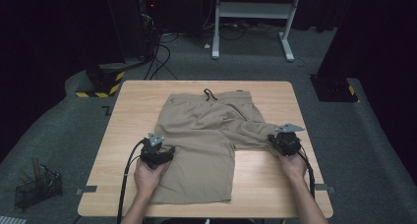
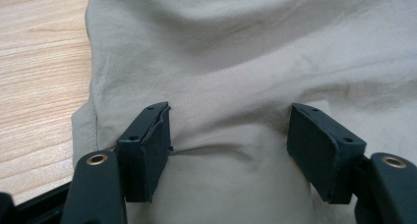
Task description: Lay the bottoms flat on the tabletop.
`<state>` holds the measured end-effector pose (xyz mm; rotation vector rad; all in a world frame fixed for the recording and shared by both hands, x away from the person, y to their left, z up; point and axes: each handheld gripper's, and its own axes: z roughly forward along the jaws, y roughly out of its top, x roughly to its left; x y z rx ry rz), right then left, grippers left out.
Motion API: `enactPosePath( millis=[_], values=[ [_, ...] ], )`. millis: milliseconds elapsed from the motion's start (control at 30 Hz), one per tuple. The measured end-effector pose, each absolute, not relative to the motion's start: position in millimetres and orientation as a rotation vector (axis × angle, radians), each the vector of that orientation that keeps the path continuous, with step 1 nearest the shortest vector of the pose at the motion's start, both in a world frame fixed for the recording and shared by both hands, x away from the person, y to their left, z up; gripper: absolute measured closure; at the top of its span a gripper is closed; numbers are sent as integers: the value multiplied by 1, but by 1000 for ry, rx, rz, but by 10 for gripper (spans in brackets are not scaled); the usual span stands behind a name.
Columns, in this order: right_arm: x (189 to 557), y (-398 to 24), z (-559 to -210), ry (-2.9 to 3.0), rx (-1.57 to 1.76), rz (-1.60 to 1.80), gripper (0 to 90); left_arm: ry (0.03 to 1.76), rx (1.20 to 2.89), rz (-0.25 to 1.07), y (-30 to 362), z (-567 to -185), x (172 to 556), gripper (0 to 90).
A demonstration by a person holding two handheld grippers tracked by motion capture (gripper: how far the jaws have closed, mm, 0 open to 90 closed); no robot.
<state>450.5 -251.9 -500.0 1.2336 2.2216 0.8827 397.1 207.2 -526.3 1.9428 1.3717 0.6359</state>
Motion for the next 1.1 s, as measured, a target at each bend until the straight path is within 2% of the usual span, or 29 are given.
enactPosePath(
  millis=[100, 200, 367, 567, 800, 967, 1100],
  values=[
    [455, -252, -508, 2223, 1278, 885, 879, 1371, 1941, 637, 207, -526, 397, 330],
    [450, -252, -503, 2203, 1275, 898, 790, 1372, 1943, 636, 207, -526, 397, 330],
    [426, -255, -489, 2178, 1210, 994, 716, 1371, 1943, 637, 207, -526, 397, 330],
    [387, -255, -479, 2160, 1101, 1063, 738, 1371, 1942, 639, 207, -526, 397, 329],
    [358, -236, -491, 2300, 996, 1068, 761, 1371, 1942, 639, 207, -526, 397, 329],
    [371, -235, -509, 2349, 1067, 969, 765, 1371, 1942, 638, 207, -526, 397, 329],
    [387, -250, -504, 2251, 1176, 979, 748, 1372, 1943, 638, 207, -526, 397, 329]
  ],
)
